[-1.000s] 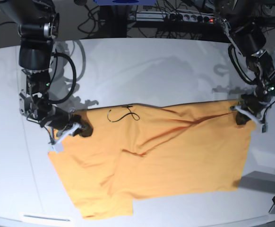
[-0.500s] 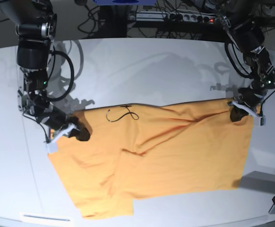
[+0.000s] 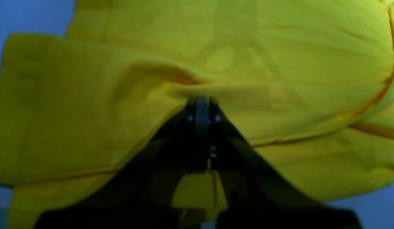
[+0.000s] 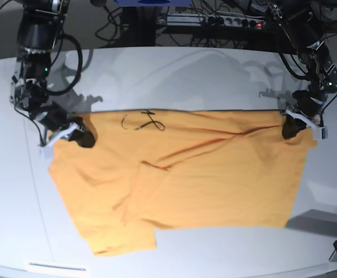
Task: Fold the T-shirt properly
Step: 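Pull the held shirt edge toward the robot with both grippers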
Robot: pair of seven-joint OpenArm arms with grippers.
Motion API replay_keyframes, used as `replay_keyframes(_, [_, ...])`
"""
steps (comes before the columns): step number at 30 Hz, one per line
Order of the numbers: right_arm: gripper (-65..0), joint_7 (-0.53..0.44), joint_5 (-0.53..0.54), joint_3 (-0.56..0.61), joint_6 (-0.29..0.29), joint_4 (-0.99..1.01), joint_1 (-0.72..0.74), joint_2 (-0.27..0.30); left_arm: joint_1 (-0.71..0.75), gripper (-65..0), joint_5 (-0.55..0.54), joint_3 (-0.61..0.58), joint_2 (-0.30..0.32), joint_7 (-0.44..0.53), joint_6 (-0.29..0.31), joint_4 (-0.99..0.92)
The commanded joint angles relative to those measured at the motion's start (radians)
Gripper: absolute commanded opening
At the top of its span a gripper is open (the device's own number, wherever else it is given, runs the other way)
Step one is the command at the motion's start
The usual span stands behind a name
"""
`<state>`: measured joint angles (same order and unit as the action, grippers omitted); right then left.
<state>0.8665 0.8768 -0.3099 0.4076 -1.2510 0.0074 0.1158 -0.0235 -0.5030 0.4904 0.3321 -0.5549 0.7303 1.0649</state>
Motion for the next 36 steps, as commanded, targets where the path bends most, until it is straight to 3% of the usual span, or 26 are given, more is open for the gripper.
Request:
replay_keyframes(1, [-64.7, 0.079, -0.055, -0.010, -0.100, -0.016, -0.051, 0.003, 0.030, -65.0, 0.131, -0.005, 0.003, -0.152, -0.032, 0.005])
replay_keyframes(4, [-64.7, 0.086, -0.054, -0.008, -0.169, -0.137, -0.113, -0.009, 0.076, -65.0, 0.131, -0.005, -0.001, -0.158, -0.032, 0.090])
replay_keyframes(8, [-64.7, 0.089, -0.054, -0.008, -0.201, -0.238, -0.166, -0.021, 0.142, -65.0, 0.131, -0.006, -0.011, -0.159, -0.032, 0.193])
replay_keyframes(28, [-64.7, 0.098, -0.054, -0.007, -0.201, -0.330, -0.268, -0.018, 0.373, -65.0, 0.122, 0.006, -0.023, -0.153, -0.032, 0.320])
replay_keyframes(36, [-64.7, 0.098, -0.055, -0.007, -0.198, -0.330, -0.289, -0.020, 0.439, -65.0, 0.122, 0.006, -0.055, -0.153, -0.032, 0.395])
